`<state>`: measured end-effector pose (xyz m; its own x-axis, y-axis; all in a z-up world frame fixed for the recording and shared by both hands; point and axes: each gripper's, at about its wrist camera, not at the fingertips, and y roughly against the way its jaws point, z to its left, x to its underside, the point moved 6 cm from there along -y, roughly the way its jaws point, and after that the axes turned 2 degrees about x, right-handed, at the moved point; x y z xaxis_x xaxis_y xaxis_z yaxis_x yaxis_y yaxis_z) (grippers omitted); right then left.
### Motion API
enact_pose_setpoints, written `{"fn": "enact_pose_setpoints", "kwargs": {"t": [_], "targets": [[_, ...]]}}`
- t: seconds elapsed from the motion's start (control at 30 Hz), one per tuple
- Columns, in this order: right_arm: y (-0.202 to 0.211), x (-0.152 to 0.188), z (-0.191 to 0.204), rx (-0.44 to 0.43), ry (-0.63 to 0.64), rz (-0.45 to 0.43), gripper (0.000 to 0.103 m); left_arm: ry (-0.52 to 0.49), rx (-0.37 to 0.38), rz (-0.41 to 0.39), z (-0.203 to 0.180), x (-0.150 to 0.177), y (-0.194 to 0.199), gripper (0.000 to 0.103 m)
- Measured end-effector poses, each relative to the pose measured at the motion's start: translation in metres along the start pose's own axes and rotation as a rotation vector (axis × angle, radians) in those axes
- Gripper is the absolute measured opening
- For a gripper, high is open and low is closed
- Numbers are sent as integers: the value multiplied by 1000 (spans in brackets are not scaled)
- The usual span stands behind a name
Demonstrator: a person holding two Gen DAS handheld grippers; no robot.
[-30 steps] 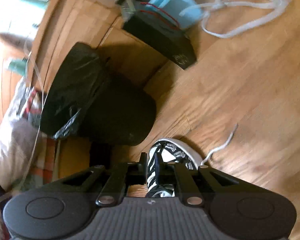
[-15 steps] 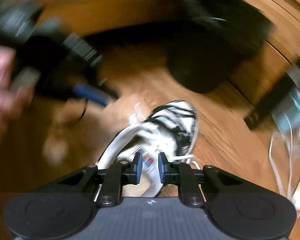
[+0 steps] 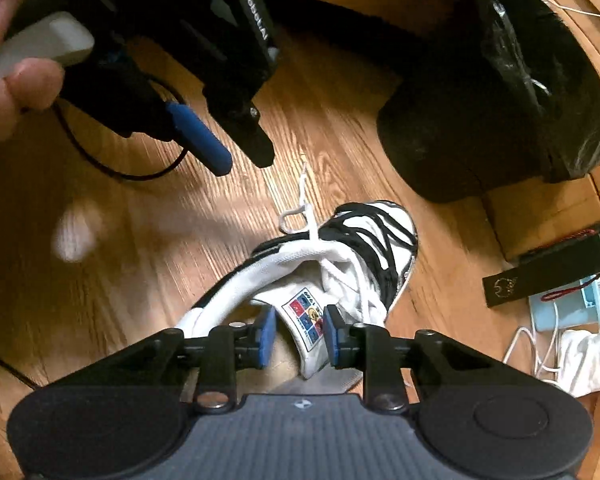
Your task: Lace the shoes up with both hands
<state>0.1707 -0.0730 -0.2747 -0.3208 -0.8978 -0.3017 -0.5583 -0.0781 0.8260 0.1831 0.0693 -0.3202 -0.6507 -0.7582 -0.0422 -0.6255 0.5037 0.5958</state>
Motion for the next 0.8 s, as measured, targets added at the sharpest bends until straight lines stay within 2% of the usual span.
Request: {"fn": "enact_pose_setpoints", "kwargs": {"t": [0.33,0.53,0.57,0.63,0.7,0.8], "targets": [[-1,5,-4,-46,-23,77,28,18,13,-8,-2,0,4,25],[-6,2,-6,-95,26,78,27,14,28,-3,-6,0,3,25],[-6,2,-8,-85,30,83,30,19,27,-4,-6,0,4,25],[-5,3,-15,-42,19,99,29,36,34,-8,-4,-1,5,25],[0,3,-14,-55,18,91,29,47,41,-13,-4,-1,6,25],[-1,4,-3,-59,109,75,29,43,48,-12,-5,-1,6,25]]}}
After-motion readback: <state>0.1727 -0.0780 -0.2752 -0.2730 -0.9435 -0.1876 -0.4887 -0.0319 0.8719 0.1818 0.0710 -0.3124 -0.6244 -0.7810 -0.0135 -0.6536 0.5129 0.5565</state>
